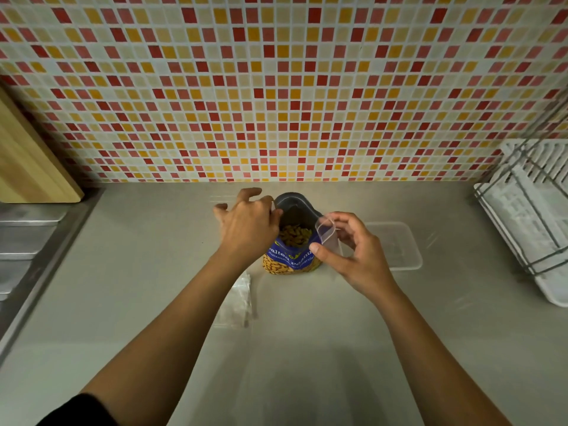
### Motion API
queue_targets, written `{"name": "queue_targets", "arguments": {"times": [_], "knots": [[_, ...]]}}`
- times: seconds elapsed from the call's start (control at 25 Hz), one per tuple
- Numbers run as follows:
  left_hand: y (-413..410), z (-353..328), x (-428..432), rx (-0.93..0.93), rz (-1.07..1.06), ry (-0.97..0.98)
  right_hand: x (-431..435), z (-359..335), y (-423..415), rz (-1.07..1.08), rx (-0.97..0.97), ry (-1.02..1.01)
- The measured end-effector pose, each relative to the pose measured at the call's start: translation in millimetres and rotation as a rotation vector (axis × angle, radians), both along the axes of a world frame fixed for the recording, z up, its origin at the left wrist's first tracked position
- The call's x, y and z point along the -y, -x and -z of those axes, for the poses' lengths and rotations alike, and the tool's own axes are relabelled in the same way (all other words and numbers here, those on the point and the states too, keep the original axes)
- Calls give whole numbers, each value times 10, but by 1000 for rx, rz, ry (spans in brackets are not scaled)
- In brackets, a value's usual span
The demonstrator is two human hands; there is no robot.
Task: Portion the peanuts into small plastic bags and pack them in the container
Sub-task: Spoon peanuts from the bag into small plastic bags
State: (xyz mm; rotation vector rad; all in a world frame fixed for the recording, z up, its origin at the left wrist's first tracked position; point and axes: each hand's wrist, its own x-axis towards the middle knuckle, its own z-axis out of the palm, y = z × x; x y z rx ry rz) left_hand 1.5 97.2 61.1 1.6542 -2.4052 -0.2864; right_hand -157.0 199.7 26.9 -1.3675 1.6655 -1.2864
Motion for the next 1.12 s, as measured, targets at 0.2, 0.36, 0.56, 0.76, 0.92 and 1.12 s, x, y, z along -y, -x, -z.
{"name": "queue_targets", "arguments": {"times": [0.2, 0.36, 0.56, 0.76, 0.92, 1.12], "knots": [[19, -13, 41, -97, -154, -3, 6, -10, -14, 2, -25, -21], [96, 60, -52, -32, -131, -91, -11, -10, -35, 15, -56, -5], [86, 7, 96, -460, -129, -421, -60, -49, -46, 18, -57, -46], [39, -73, 47, -679, -201, -502, -84, -80, -14, 1, -60, -52], [1, -103, 32, -781, -256, -474, -92, -92, -9, 3, -45, -65], [-65, -157, 37, -891, -316, -508, -96, -95, -27, 11, -55, -70]]}}
